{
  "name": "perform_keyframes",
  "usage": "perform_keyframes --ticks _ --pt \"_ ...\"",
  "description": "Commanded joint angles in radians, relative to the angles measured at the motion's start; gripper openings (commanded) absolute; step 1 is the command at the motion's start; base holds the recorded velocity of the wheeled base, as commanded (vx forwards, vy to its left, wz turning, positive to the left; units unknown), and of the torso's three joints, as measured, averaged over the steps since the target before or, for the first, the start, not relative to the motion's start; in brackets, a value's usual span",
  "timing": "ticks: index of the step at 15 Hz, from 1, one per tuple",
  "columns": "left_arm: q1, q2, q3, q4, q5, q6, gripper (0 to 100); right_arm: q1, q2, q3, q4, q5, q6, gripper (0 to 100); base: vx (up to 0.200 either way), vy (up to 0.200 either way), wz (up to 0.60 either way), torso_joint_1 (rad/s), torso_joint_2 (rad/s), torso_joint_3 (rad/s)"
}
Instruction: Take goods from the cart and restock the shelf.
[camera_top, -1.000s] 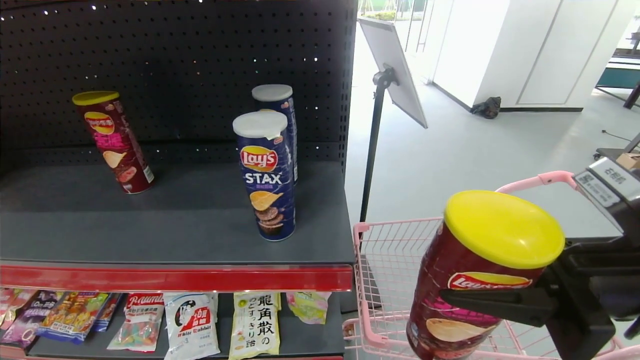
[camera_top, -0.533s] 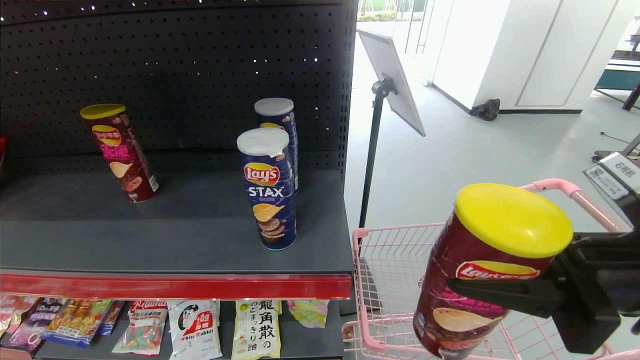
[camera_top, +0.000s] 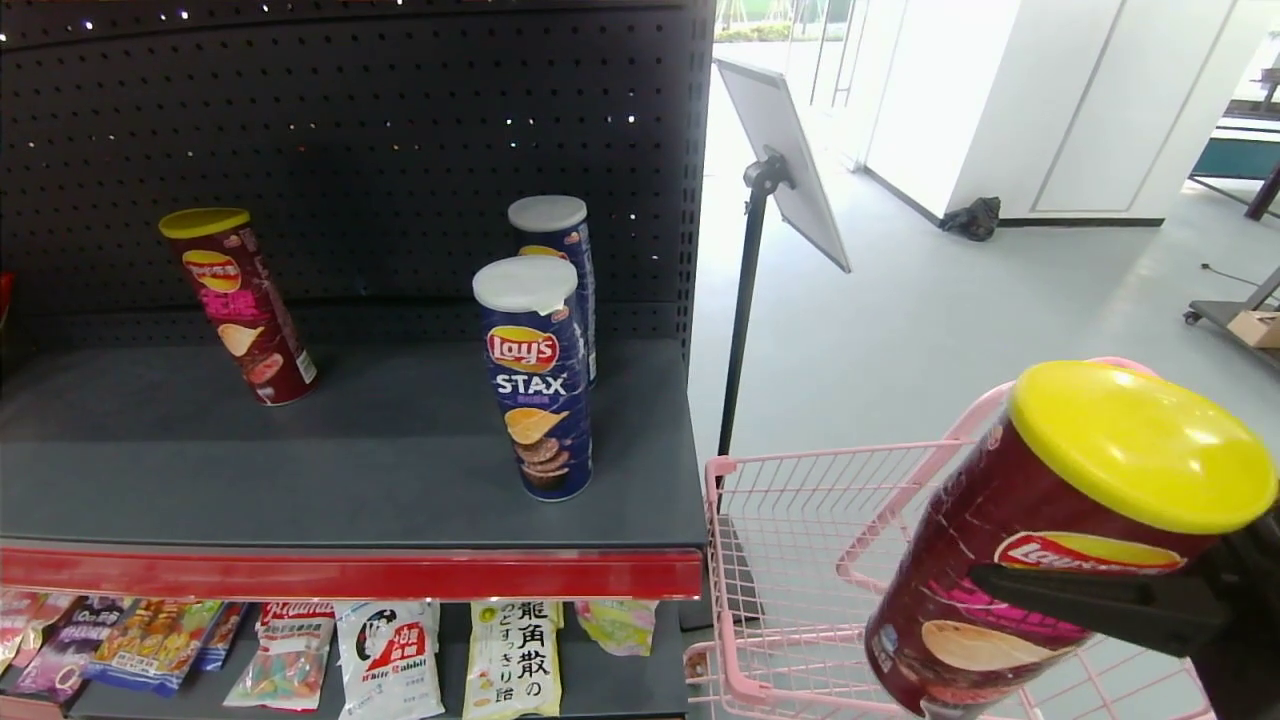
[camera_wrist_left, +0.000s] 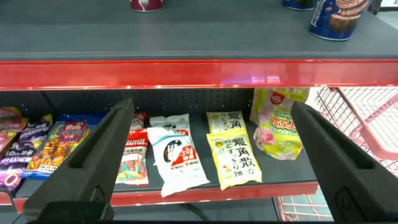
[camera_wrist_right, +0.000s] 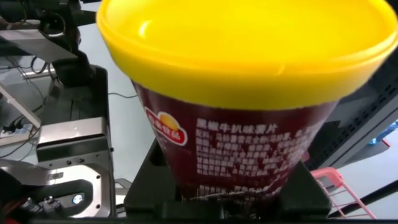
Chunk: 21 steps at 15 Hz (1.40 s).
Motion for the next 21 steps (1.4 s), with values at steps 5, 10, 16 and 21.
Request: perform_keyframes --ticks 5,10,16,21 --pt "0.000 0.001 0.000 0.001 0.001 0.000 100 0.036 -0.082 0.060 0.000 -0.039 -0.001 0 0.000 0.000 0.00 0.000 0.00 0.000" --pt "0.000 0.001 0.000 0.001 0.001 -0.002 100 0.120 -0.083 0.055 0.000 -0.125 -0.001 0 0.000 0.040 0.00 0.000 0.00 0.000" --pt "0.000 0.001 0.000 0.001 -0.001 -0.005 100 0.246 -0.076 0.058 -0.001 -0.247 -0.001 0 0.000 0.200 0.00 0.005 0.00 0.001" --pt "0.000 0.001 0.000 0.001 -0.001 -0.006 100 0.332 -0.062 0.043 -0.001 -0.292 -0.001 0 0.000 0.200 0.00 0.000 0.00 0.001"
